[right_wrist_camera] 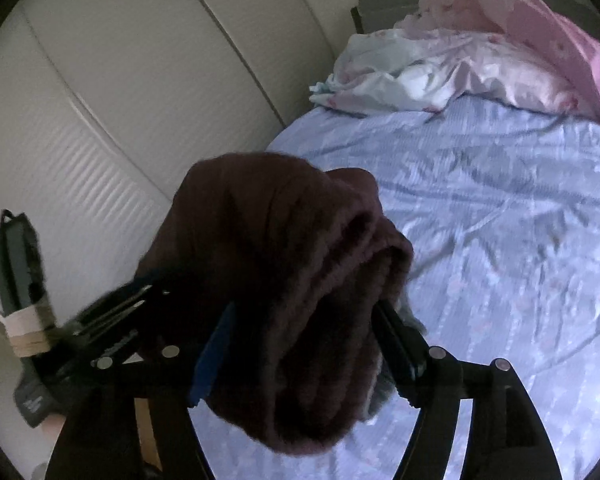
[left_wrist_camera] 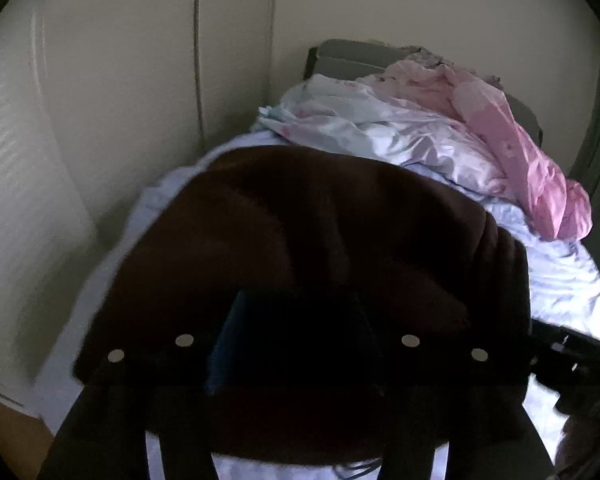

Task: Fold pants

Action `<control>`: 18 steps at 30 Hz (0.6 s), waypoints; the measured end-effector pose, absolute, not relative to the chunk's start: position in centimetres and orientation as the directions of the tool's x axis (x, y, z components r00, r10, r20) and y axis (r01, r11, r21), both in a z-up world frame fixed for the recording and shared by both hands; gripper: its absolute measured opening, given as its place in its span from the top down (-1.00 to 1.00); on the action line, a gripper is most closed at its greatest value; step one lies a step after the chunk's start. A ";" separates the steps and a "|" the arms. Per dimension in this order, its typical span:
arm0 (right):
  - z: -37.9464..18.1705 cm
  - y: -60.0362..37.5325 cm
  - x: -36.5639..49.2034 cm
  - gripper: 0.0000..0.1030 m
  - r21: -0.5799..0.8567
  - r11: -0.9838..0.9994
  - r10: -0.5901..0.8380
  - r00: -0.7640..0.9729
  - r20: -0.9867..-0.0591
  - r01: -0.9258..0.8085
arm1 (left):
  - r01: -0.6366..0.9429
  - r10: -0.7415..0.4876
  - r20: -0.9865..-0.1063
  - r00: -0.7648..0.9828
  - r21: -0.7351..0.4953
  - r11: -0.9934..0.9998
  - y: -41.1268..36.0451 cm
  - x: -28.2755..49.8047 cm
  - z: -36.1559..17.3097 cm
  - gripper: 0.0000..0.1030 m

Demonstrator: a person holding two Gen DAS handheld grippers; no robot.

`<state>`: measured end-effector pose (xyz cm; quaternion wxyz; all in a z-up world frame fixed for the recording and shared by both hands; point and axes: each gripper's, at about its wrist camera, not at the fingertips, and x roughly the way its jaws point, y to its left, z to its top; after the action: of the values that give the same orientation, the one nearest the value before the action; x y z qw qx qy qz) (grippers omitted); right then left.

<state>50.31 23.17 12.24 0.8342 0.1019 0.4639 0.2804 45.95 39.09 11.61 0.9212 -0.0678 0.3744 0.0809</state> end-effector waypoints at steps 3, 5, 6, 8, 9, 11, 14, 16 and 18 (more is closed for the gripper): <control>12.6 22.9 49.7 -0.38 0.427 0.824 0.561 0.426 -0.710 -0.373 | -0.218 0.111 -0.690 0.716 -0.069 0.974 39.6 44.7 11.7 -0.19; 12.7 22.7 49.5 -0.38 0.429 0.821 0.564 0.425 -0.707 -0.376 | -0.223 0.103 -0.694 0.712 -0.085 0.971 40.2 44.3 11.3 -0.19; 12.7 22.7 49.5 -0.38 0.428 0.823 0.562 0.426 -0.709 -0.374 | -0.227 0.102 -0.697 0.710 -0.088 0.970 40.5 44.2 11.2 -0.19; 12.7 22.8 49.4 -0.38 0.420 0.826 0.556 0.428 -0.713 -0.375 | -0.243 0.111 -0.703 0.702 -0.090 0.966 41.3 43.9 10.9 -0.19; 12.7 22.8 49.3 -0.38 0.416 0.828 0.553 0.427 -0.715 -0.375 | -0.240 0.107 -0.700 0.706 -0.095 0.966 41.5 43.8 10.9 -0.19; 12.6 22.8 49.2 -0.38 0.419 0.829 0.552 0.424 -0.718 -0.370 | -0.228 0.105 -0.691 0.715 -0.089 0.970 41.7 43.7 11.0 -0.19; 12.5 22.9 49.0 -0.38 0.405 0.835 0.542 0.430 -0.722 -0.373 | -0.215 0.119 -0.687 0.716 -0.055 0.975 41.8 44.1 11.1 -0.20; 12.6 23.0 49.1 -0.38 0.394 0.838 0.536 0.438 -0.722 -0.376 | -0.218 0.117 -0.712 0.692 -0.052 0.975 42.0 44.6 10.6 -0.20; 12.7 23.0 49.2 -0.38 0.400 0.840 0.536 0.439 -0.721 -0.368 | -0.219 0.116 -0.729 0.675 -0.048 0.975 42.3 45.0 9.9 -0.20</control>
<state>49.18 22.96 12.70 0.8433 0.0918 0.4567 0.2680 45.01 42.30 9.94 0.9127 -0.0656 0.3927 0.0917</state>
